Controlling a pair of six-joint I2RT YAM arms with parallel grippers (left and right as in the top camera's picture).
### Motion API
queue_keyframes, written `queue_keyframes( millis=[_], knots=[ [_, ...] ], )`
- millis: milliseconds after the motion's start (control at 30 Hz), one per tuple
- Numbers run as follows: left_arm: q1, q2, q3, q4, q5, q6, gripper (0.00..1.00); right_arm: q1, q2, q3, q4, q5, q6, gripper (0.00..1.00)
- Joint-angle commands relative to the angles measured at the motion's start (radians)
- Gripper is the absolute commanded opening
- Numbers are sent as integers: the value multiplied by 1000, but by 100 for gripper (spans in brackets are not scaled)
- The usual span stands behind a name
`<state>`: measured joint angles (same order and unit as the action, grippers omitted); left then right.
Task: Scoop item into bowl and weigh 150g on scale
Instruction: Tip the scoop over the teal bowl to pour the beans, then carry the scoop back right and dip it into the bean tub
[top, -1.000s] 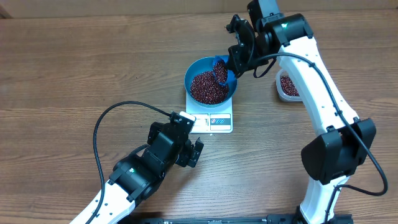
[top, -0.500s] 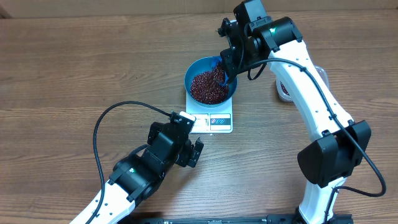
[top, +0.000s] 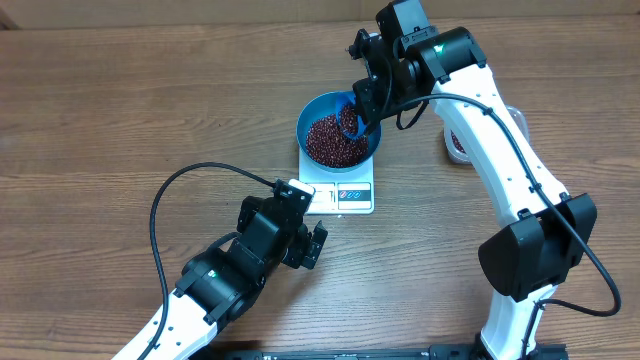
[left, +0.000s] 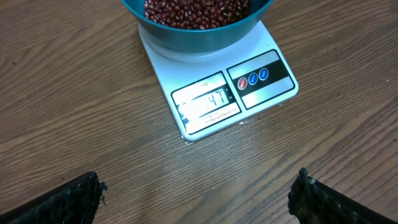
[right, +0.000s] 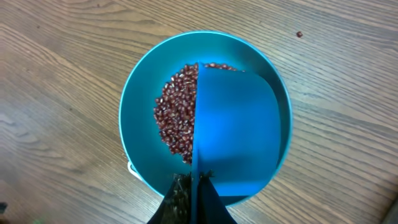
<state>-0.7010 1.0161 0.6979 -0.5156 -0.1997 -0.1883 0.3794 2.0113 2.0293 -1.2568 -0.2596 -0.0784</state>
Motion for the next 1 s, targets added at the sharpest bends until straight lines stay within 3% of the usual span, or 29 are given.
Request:
queue_keyframes(
  millis=[0,700,967],
  knots=[
    [-6,5,-7,0,-17,-18,100,-11,-51,35,3,-34,4,4],
    [-6,5,-7,0,-17,-18,100,-11,-63,35,-11,-35,4,4],
    [-6,5,-7,0,-17,-18,99,-82,-63,35,-13,-189,0,4]
  ],
)
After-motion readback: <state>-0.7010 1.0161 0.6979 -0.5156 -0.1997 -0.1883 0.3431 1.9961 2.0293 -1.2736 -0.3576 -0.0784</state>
